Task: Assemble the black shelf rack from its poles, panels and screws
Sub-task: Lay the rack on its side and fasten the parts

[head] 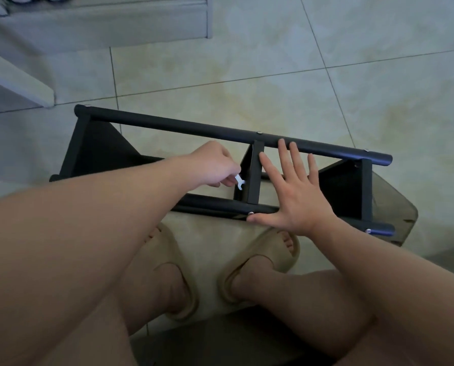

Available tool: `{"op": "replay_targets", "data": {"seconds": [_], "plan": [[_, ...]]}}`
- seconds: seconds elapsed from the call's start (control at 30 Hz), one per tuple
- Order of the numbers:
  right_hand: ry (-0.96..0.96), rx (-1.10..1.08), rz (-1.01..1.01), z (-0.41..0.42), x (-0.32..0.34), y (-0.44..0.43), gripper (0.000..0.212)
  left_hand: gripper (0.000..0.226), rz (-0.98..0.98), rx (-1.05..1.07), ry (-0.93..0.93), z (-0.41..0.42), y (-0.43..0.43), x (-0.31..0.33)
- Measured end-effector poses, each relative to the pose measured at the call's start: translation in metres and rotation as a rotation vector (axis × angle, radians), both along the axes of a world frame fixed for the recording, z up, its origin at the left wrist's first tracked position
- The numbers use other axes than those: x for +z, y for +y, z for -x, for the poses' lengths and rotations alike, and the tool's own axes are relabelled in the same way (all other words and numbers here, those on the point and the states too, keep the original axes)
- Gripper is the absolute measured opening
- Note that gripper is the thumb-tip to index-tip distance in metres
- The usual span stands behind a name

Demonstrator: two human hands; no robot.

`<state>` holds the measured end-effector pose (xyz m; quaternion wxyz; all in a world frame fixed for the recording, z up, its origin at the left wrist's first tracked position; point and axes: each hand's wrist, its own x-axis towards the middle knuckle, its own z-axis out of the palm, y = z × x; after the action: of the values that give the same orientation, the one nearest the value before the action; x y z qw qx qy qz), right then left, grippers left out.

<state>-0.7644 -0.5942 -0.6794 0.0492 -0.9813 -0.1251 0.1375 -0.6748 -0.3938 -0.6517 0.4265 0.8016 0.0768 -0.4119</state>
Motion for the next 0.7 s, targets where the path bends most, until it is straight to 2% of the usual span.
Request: {"op": "replay_targets", "data": {"seconds": [0.3,0.47,0.7], "plan": [[-0.024,0.003,0.022,-0.001,0.002,0.002,0.122,0.015,0.159,0.273,0.111,0.013,-0.009,-0.015],[-0.041,0.001,0.022,-0.002,0.002,0.001,0.122,0.016,0.136,0.213,0.099,0.003,-0.011,-0.016],[-0.067,0.006,0.028,-0.003,0.0,0.001,0.121,0.006,0.13,0.169,0.075,-0.009,-0.011,-0.018]]}}
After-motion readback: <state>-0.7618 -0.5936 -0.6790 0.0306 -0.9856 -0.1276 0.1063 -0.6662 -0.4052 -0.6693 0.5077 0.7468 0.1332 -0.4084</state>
